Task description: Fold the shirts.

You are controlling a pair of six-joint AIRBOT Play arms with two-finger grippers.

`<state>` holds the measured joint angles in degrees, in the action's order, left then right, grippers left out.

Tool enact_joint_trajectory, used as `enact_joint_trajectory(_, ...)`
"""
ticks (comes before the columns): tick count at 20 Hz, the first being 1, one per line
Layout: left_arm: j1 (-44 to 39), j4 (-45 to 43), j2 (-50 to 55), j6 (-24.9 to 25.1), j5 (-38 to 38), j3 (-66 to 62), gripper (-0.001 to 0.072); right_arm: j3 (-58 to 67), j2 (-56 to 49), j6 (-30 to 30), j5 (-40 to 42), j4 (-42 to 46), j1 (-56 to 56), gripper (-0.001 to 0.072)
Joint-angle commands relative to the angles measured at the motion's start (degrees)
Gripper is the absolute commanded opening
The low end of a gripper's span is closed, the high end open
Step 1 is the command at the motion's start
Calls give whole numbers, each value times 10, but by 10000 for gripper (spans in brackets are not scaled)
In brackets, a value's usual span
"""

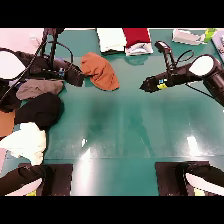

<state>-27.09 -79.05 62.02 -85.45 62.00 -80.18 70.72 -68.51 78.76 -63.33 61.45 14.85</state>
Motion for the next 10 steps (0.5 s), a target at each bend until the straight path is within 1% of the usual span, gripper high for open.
enact_joint_trajectory(1,0,0,0,0,1,0,23,0,-2,0,2,-1,0,25)
enact_joint_trajectory(8,0,0,0,0,-1,0,23,0,-8,0,4,0,0,25)
enact_joint_trajectory(10,0,-4,0,0,-32,0,23,0,-8,1,4,-1,0,25)
